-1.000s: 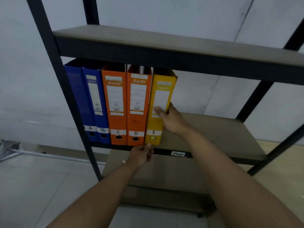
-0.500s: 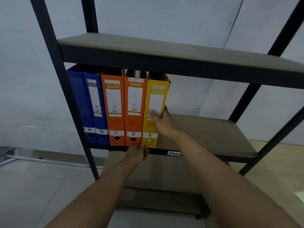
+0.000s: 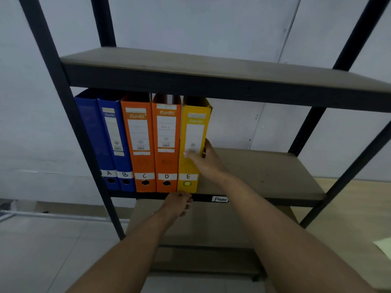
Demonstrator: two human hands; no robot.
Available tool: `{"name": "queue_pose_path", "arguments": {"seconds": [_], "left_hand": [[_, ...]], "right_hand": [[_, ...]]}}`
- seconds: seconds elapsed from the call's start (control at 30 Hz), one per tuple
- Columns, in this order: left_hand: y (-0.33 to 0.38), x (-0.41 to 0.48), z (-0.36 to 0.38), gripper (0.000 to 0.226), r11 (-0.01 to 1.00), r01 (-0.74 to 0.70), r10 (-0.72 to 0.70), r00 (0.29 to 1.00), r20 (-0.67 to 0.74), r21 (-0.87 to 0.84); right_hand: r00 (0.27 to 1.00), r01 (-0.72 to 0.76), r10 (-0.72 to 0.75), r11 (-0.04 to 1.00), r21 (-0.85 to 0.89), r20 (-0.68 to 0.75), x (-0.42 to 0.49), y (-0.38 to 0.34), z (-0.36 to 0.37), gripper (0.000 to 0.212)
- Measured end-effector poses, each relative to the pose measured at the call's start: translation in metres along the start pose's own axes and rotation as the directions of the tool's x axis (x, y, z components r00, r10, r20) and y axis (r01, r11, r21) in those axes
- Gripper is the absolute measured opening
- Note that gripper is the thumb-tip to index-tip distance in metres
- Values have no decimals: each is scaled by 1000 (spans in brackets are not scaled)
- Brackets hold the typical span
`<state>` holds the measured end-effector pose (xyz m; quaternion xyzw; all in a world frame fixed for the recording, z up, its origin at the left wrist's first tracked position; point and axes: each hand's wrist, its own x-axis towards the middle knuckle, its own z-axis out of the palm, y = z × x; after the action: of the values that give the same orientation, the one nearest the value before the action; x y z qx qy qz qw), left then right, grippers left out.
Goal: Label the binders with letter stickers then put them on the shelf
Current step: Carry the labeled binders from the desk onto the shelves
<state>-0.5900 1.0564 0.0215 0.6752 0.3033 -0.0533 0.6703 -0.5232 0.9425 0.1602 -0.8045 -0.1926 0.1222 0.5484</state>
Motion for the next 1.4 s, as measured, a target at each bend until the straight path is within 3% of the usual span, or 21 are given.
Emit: {"name": "queue_pose_path", "arguments": {"seconds": [0.13, 0.2, 0.7, 1.07, 1.2, 1.4], "left_hand": [[-2, 3, 19, 15, 999, 21, -24, 998, 51, 47], [-6, 4, 30, 16, 998, 24, -29, 997, 78, 65], [4, -5, 156, 14, 980, -97, 53, 969, 243, 172], [7, -71, 327, 11, 963, -162, 66, 917, 393, 217], [9, -108, 403, 20, 954, -200, 63, 862, 504, 223], [-9, -147, 506, 14, 961, -186, 59, 862, 504, 206]], "right_hand": [[999, -35, 35, 999, 4, -16, 3, 14, -4, 105], [997, -68, 68, 998, -3, -33, 2, 21, -9, 110], [912, -271, 297, 954, 127, -283, -62, 118, -138, 84], [793, -301, 325, 944, 133, -515, -161, 185, -300, 54], [763, -323, 363, 931, 170, -534, -212, 209, -364, 46], [713, -329, 372, 926, 185, -594, -274, 245, -451, 38]]}}
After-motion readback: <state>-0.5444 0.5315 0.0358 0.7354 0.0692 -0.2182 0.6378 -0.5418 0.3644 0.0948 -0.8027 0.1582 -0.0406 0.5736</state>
